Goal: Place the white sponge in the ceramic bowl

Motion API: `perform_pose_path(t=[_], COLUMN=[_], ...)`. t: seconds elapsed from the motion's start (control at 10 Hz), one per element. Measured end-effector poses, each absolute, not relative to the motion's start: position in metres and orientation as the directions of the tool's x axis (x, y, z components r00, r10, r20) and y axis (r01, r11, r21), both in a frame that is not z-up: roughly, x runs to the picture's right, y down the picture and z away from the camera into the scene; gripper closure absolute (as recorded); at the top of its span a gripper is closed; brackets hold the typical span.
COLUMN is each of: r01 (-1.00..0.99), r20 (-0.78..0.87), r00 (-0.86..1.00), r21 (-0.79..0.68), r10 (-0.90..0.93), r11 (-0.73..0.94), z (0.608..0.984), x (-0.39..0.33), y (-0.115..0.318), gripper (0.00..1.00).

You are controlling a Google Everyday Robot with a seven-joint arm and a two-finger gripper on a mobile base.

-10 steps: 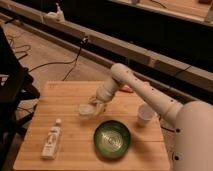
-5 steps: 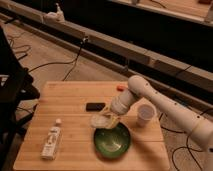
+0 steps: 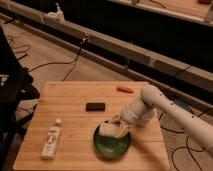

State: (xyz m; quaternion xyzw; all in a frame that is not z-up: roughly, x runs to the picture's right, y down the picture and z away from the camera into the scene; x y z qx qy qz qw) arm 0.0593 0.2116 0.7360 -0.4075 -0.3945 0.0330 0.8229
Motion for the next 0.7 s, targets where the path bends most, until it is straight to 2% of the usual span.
perform_pose_path(t=[0.7], r01=[0.269], r20=[0.623], r00=[0.686], r21=[-0.696], r10=[0.375], r11=[0.666], z=[0.7363], x=[0.058], y=[0.2112], gripper=[0.22])
